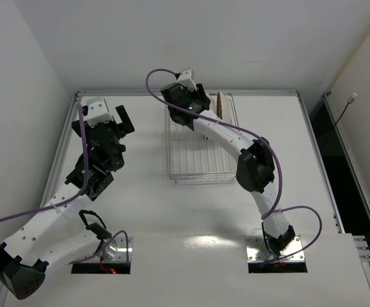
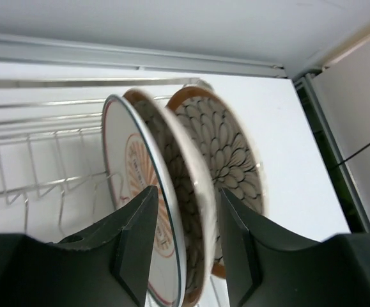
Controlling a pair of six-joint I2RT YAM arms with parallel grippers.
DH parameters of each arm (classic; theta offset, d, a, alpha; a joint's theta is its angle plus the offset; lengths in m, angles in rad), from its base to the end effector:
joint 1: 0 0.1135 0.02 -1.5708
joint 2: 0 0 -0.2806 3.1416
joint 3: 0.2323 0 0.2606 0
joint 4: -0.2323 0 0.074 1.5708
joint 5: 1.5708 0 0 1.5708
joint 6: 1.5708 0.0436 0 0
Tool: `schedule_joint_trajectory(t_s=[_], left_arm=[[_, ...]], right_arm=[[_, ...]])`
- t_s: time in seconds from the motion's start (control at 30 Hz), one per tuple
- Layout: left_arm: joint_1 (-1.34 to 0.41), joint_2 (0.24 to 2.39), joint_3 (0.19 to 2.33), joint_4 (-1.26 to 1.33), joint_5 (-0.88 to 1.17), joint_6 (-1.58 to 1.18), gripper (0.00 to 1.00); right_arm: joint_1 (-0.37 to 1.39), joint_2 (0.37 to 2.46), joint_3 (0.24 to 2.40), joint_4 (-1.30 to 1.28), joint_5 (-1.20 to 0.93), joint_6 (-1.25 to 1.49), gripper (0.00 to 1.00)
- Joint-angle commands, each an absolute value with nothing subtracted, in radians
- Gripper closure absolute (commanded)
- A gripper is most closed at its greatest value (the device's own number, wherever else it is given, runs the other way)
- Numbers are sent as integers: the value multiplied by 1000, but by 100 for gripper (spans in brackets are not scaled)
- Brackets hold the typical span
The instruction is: Load the plates into the dish rack
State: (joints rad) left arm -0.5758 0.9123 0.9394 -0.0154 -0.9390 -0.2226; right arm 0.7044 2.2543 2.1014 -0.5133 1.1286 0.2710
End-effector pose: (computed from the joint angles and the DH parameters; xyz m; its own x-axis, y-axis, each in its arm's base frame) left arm 0.1868 -0.0793 0.4034 0.0880 -0.2126 -0.9732 -0.3443 0.9103 -0.2300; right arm 0.4292 0.3131 0.2945 -0.3830 -0.1751 -0.9070 0.3808 0.8647 -0.3277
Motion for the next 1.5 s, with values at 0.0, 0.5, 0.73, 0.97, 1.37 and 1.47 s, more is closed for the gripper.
schedule_joint_trajectory(t_s=[0.0, 0.5, 0.73, 0.97, 1.37, 1.47], left_arm=[[-572, 911, 959, 8, -954, -236, 1], [-572, 911, 959, 8, -954, -236, 1], [-572, 911, 959, 8, -954, -236, 1], [-572, 911, 959, 8, -945, -236, 1], [-572, 951, 959, -3, -884, -256, 1], [-572, 971, 968, -24, -855, -267, 1]], right_arm=[[675, 2212, 2125, -453, 1203, 190, 61], [684, 2125, 2006, -350, 1210, 123, 61], [704, 1944, 1852, -422, 1004, 132, 21], [704, 1748, 1735, -606, 733, 244, 0], [695, 1252, 1272, -615, 717, 360, 0], [684, 1229, 1293, -736, 829, 371, 0]])
